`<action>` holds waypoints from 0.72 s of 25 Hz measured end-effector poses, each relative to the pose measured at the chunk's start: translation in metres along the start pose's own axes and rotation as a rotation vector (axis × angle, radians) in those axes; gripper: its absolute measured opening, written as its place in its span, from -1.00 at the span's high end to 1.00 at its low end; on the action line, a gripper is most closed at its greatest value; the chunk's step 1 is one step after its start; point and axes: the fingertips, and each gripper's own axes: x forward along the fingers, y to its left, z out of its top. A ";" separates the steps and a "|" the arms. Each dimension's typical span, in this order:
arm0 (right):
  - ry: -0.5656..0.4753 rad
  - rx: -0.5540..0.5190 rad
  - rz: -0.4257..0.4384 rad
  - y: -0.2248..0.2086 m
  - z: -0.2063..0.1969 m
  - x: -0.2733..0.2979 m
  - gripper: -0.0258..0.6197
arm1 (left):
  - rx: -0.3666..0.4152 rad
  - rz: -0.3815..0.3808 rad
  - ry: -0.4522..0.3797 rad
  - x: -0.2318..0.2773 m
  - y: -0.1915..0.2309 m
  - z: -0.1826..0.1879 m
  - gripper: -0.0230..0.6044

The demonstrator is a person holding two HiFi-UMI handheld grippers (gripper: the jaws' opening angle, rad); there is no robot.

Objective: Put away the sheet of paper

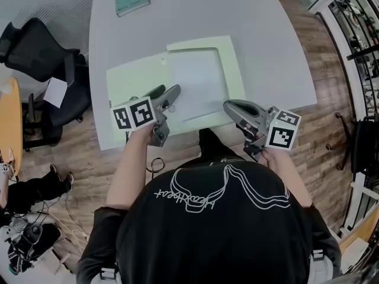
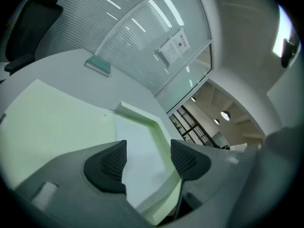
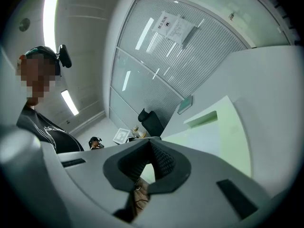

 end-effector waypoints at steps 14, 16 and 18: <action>-0.008 -0.238 0.106 0.098 0.001 -0.009 0.89 | 0.314 -0.326 -0.126 -0.121 -0.143 -0.006 0.75; -0.001 -0.265 0.110 0.108 -0.002 -0.007 0.89 | 0.359 -0.337 -0.122 -0.131 -0.155 -0.013 0.78; 0.004 -0.291 0.116 0.118 -0.004 -0.007 0.89 | 0.388 -0.354 -0.122 -0.140 -0.167 -0.020 0.81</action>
